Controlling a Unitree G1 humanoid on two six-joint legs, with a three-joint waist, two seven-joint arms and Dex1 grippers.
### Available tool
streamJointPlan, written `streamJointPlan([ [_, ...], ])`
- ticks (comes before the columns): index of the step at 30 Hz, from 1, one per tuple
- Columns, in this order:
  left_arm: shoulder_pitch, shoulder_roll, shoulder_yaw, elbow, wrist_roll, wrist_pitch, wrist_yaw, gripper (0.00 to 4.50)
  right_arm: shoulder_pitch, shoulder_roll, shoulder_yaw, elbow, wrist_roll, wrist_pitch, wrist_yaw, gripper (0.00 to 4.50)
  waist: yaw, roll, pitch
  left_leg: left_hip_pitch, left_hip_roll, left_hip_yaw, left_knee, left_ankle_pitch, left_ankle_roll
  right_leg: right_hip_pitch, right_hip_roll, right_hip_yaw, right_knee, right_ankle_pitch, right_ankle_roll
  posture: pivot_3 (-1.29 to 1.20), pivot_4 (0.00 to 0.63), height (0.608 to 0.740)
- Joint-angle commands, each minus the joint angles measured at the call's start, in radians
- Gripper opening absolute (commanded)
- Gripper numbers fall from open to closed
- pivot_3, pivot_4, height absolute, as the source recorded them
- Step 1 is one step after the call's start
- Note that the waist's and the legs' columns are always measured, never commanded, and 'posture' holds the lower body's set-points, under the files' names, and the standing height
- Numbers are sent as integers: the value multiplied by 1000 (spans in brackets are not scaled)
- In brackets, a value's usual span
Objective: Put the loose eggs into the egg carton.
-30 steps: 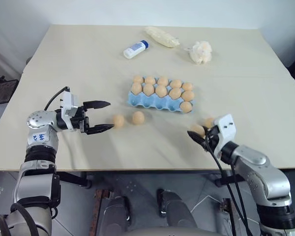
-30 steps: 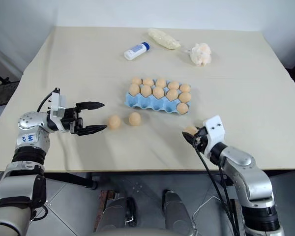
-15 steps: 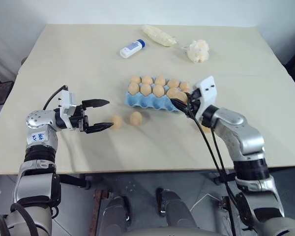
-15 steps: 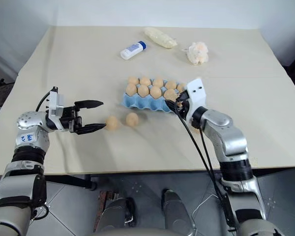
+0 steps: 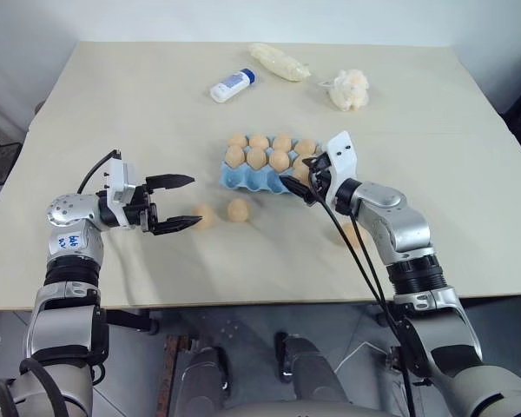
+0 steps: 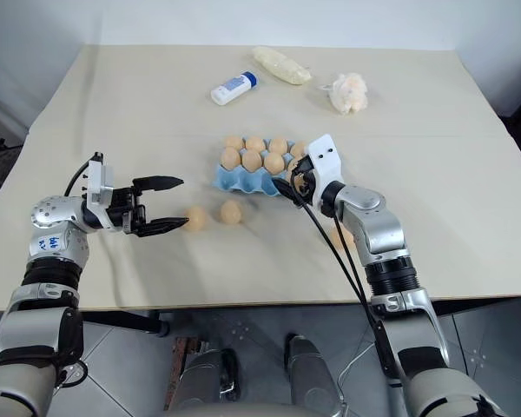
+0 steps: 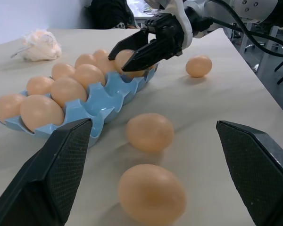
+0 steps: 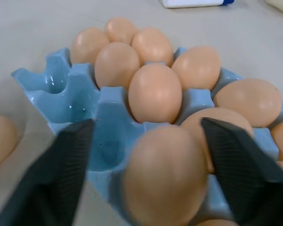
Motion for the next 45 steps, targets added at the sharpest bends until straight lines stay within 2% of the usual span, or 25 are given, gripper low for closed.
streamJointPlan([
  [1,-7,2,21,-23,-22,-18,-53,4500,-5,-16,-11,-66,-2,8,17,4465,0,0,0,0,0,1,0,0,0,0,0,0,0,0,0,0,150,740],
  [8,-9,-4,21,-17,-22,-21,-53,4500,29,-66,-53,-191,20,63,22,4465,0,0,0,-1,2,5,0,-1,-3,-3,2,0,1,-1,-1,0,150,740],
  [14,-8,0,23,-18,-25,-17,-62,4500,130,-154,-150,-407,114,171,46,4465,4,0,0,-5,2,6,0,-1,-3,-7,2,0,1,-1,-2,0,150,740],
  [19,-5,2,23,-19,-28,-10,-68,4500,340,-254,-346,-672,296,281,90,4465,12,0,0,-14,3,5,2,-1,-3,-15,5,0,3,-1,-2,0,150,740],
  [26,7,-7,25,-25,-43,1,-81,4500,682,-344,-554,-878,428,261,187,4465,25,0,0,-12,3,5,5,-1,-3,-14,11,2,5,0,-1,0,150,740],
  [30,9,-18,30,-26,-57,10,-86,4500,833,-306,-622,-921,447,196,186,4465,27,-1,0,-10,3,5,7,0,-3,-12,12,2,7,0,-1,0,150,740],
  [35,13,-17,5,-27,-42,23,-105,4500,963,-260,-618,-938,416,98,180,4465,27,-1,0,-5,3,5,7,0,-2,-8,12,4,6,-3,-6,0,150,740],
  [38,-8,-24,10,-17,-51,12,-104,4500,998,-227,-604,-937,397,48,156,4465,23,-1,0,4,3,6,5,-2,-5,1,12,4,3,-7,-14,0,150,740],
  [45,-36,-29,3,1,-69,14,-113,4500,1004,-188,-554,-893,350,-43,126,4465,24,-1,0,4,3,6,5,-3,-7,3,12,4,-1,-7,-14,0,150,740],
])
